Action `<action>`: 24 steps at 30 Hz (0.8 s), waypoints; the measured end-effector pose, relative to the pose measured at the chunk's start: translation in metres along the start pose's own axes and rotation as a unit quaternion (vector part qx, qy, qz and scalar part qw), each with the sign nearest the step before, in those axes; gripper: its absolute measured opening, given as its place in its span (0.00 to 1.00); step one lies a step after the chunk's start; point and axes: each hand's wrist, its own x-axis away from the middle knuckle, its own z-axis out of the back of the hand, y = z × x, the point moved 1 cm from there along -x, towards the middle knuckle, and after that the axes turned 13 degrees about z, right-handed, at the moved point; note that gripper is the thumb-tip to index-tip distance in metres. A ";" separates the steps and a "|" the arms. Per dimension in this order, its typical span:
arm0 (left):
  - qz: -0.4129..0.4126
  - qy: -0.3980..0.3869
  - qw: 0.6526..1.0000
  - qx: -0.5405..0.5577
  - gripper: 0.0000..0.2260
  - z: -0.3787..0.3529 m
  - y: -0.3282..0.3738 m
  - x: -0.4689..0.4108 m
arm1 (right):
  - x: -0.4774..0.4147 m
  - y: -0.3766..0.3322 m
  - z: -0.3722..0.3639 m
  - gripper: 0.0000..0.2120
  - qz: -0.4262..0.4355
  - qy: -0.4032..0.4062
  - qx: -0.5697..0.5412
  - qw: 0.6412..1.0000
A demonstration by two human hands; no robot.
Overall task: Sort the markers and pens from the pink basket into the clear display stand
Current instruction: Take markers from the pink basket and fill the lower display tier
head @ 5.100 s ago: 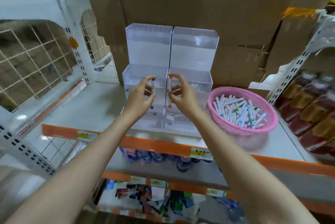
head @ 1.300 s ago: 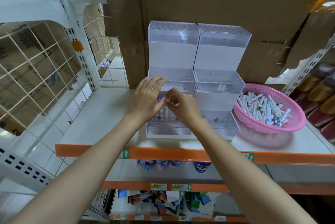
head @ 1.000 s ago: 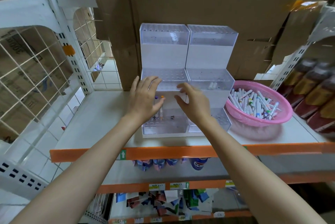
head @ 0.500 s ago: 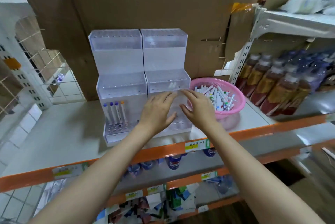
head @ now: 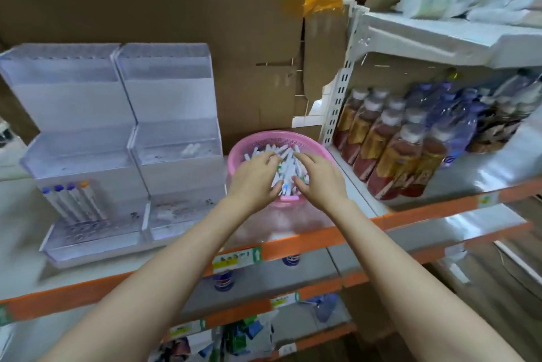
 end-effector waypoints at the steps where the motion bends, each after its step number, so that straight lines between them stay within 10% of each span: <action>1: 0.015 -0.008 1.000 -0.011 0.22 -0.004 0.004 -0.006 | -0.003 0.007 -0.001 0.26 0.000 -0.009 0.001 1.000; 24: 0.191 -0.112 0.970 -0.098 0.16 -0.034 -0.004 -0.052 | -0.067 0.021 -0.028 0.14 -0.105 -0.172 0.013 0.979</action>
